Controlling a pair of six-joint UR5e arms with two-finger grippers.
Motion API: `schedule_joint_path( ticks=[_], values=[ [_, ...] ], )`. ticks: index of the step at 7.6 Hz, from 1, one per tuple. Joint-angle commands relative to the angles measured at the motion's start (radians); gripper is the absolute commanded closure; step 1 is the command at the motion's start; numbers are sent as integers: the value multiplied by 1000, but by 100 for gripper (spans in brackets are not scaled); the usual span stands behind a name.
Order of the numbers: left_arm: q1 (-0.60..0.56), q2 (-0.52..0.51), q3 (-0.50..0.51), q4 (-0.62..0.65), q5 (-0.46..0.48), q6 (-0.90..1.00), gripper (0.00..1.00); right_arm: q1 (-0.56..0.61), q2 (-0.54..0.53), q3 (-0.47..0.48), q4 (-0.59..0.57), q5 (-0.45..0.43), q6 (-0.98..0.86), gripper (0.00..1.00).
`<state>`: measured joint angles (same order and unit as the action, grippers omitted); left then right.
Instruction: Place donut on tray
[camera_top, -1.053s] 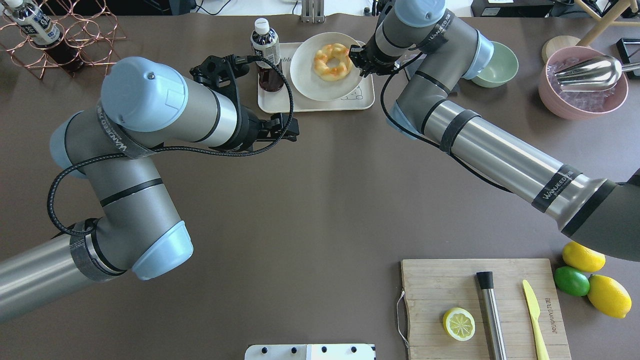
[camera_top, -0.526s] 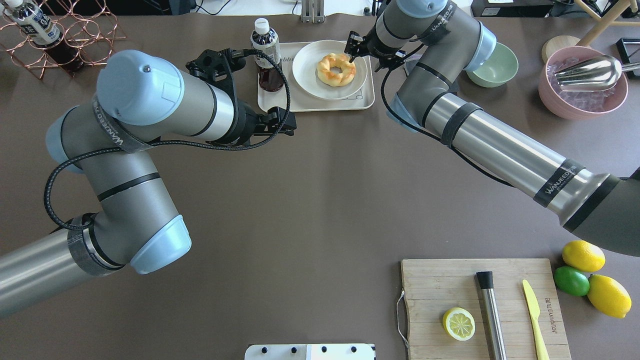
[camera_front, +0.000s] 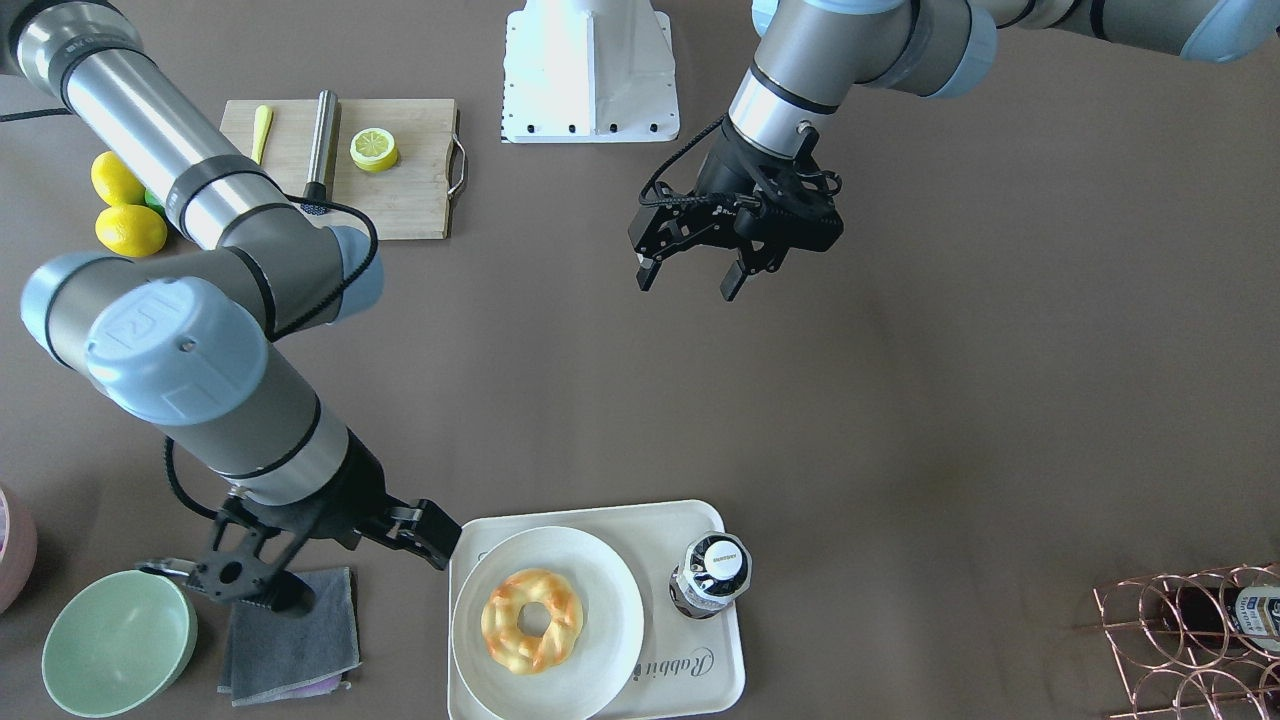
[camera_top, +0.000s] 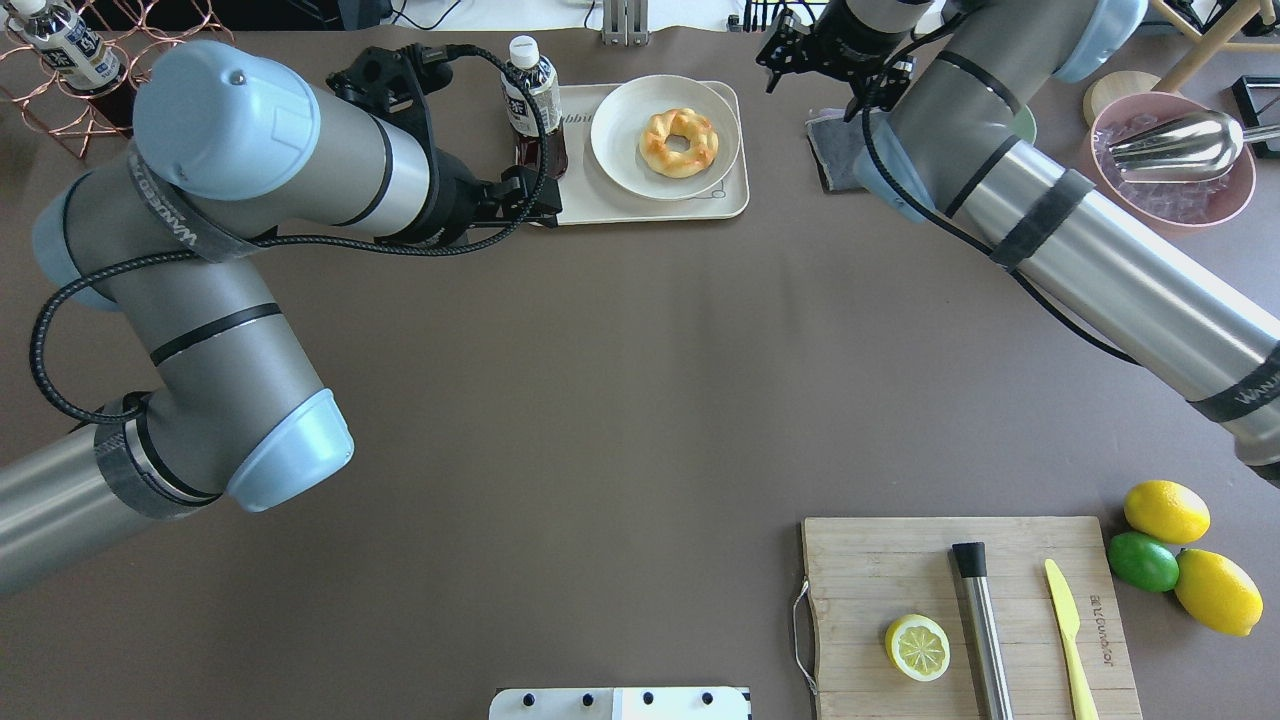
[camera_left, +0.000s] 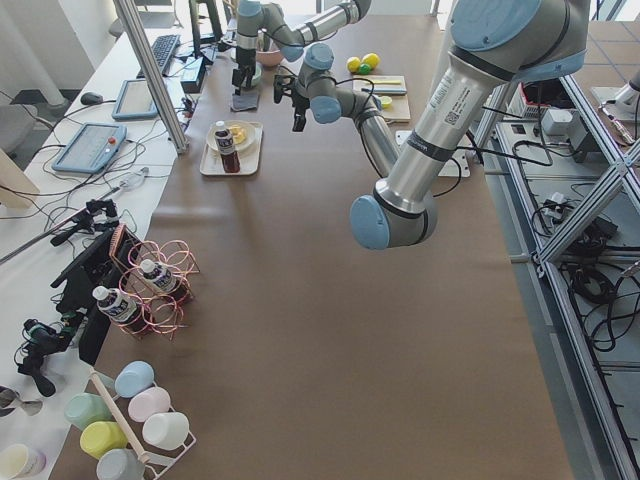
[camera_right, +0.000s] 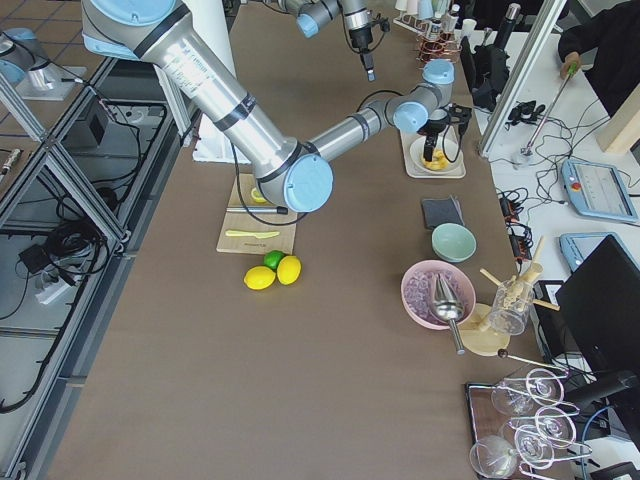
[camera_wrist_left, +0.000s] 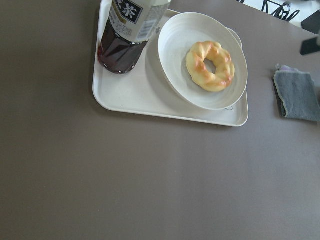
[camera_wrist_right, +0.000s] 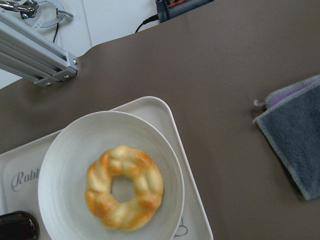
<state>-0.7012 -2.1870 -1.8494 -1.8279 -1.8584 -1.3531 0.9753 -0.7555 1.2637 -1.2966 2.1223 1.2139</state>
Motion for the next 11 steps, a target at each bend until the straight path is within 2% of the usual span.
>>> schedule_joint_path(
  ticks=[1, 2, 4, 5, 6, 7, 8, 9, 10, 11],
  values=[
    [-75, 51, -115, 175, 4, 199, 2, 97, -187, 224, -304, 4, -292, 0],
    [-131, 73, -160, 246, 5, 245, 2, 143, -280, 273, -358, -14, -433, 0],
    [-190, 151, -224, 353, 8, 406, 2, 227, -468, 334, -400, -108, -767, 0],
    [-246, 223, -276, 462, 8, 571, 2, 294, -545, 342, -411, -117, -913, 0],
    [-314, 274, -290, 572, 10, 645, 2, 348, -592, 342, -476, -120, -1051, 0],
    [-389, 332, -284, 638, 59, 711, 2, 391, -646, 342, -486, -122, -1138, 0],
    [-453, 398, -286, 624, 129, 861, 2, 425, -681, 333, -486, -122, -1215, 0],
    [-524, 412, -252, 621, 130, 967, 2, 474, -705, 329, -487, -101, -1232, 0],
    [-541, 417, -214, 627, 124, 1021, 2, 486, -737, 327, -484, -87, -1231, 0],
    [-540, 482, -189, 606, 111, 1195, 2, 509, -755, 324, -483, -67, -1238, 0]
  ],
)
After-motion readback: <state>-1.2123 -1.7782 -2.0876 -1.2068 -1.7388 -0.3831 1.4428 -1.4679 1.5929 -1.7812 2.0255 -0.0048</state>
